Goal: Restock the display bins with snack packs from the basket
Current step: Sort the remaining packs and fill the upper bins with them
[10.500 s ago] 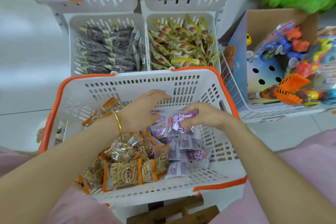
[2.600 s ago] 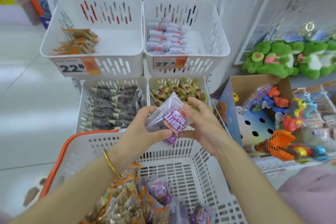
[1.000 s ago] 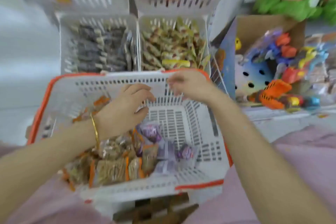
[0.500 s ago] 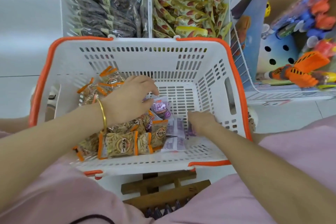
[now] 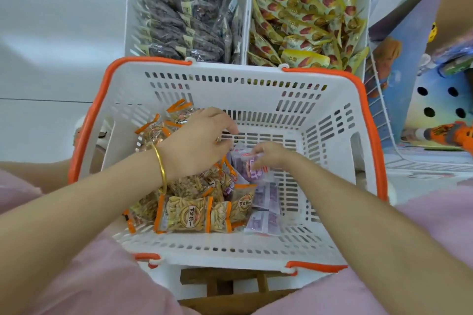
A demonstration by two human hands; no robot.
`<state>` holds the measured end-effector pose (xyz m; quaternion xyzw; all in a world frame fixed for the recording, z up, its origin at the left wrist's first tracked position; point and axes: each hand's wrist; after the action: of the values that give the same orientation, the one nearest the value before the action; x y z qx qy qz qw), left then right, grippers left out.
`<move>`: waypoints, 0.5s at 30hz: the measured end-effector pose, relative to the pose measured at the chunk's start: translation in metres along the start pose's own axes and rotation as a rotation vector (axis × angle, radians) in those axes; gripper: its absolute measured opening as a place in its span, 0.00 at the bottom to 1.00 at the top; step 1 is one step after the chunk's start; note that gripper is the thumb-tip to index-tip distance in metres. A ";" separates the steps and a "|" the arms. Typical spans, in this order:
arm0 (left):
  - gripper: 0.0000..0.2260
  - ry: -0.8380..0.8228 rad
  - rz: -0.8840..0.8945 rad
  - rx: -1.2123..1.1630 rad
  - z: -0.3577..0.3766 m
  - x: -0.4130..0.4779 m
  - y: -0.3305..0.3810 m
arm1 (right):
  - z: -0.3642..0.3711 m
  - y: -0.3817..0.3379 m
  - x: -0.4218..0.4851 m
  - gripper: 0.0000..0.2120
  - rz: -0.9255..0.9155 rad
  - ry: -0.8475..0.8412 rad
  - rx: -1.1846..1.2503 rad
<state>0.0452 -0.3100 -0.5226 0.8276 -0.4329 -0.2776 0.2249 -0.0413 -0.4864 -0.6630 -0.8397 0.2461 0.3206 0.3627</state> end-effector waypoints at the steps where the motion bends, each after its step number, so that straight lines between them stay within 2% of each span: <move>1: 0.11 0.003 -0.007 -0.004 0.000 0.000 -0.002 | 0.004 0.004 0.004 0.23 0.014 -0.011 0.039; 7: 0.10 0.016 -0.034 -0.033 -0.003 0.002 -0.001 | 0.015 0.003 0.005 0.15 -0.087 0.197 -0.230; 12: 0.15 0.038 -0.069 -0.110 -0.007 0.008 0.010 | -0.025 0.007 -0.043 0.11 -0.072 0.226 0.221; 15: 0.20 0.069 -0.250 -0.420 -0.010 0.017 0.019 | -0.072 -0.008 -0.086 0.11 -0.157 0.190 0.385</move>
<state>0.0481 -0.3327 -0.5079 0.8188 -0.2521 -0.3588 0.3704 -0.0684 -0.5212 -0.5595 -0.7980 0.2697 0.1578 0.5154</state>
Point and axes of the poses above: each hand's wrist, its own x-axis towards the middle knuckle, its own z-axis out of the palm, y = z × x, and after that the axes turned 6 degrees about -x, right-handed
